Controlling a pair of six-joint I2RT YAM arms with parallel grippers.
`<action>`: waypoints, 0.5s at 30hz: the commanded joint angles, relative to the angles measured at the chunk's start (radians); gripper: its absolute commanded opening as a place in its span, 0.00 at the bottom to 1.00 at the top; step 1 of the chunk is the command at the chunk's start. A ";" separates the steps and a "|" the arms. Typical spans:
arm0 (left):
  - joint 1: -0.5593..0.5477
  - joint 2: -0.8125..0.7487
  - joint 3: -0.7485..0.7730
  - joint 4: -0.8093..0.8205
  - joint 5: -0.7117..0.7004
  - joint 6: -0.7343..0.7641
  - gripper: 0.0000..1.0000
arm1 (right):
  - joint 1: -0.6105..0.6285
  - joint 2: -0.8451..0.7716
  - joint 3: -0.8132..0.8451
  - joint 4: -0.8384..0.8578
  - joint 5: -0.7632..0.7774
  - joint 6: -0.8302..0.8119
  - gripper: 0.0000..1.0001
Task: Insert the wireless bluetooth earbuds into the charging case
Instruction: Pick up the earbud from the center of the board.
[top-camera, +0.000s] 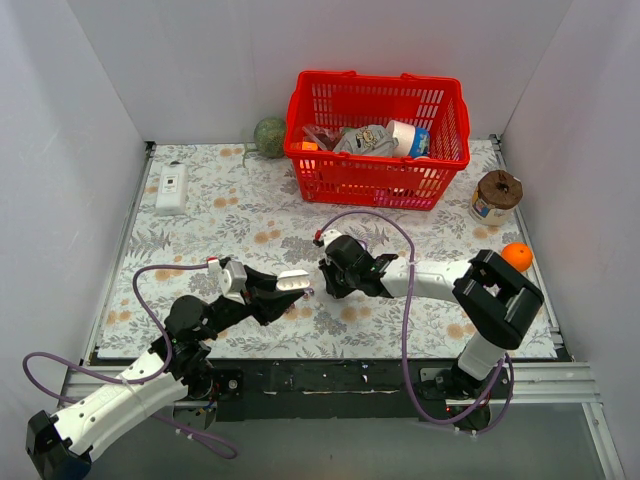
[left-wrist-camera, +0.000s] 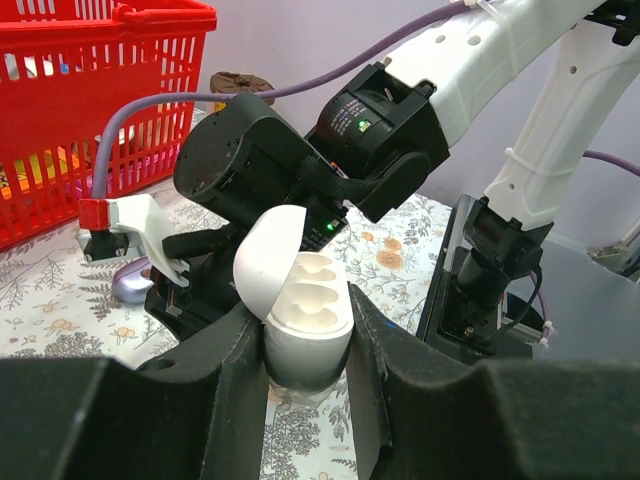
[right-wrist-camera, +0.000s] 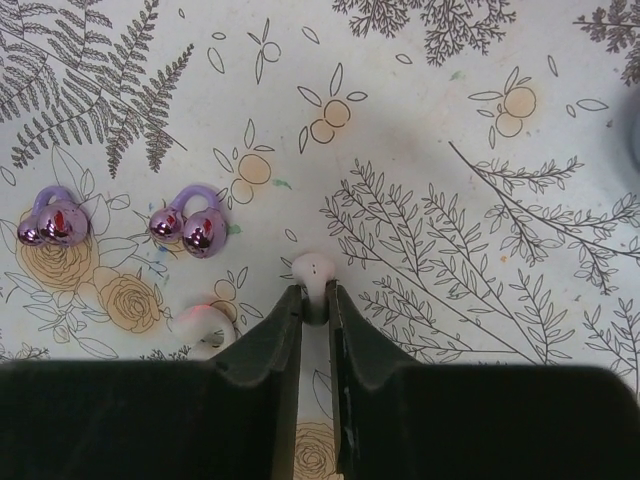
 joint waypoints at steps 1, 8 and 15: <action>-0.002 0.003 0.035 0.001 -0.002 -0.003 0.00 | 0.002 -0.018 0.016 -0.024 0.031 -0.008 0.13; -0.002 0.025 0.074 -0.060 -0.015 0.003 0.00 | 0.000 -0.278 0.029 -0.185 0.091 -0.104 0.01; -0.002 0.103 0.091 0.050 0.109 0.058 0.00 | 0.000 -0.630 0.152 -0.416 -0.086 -0.337 0.01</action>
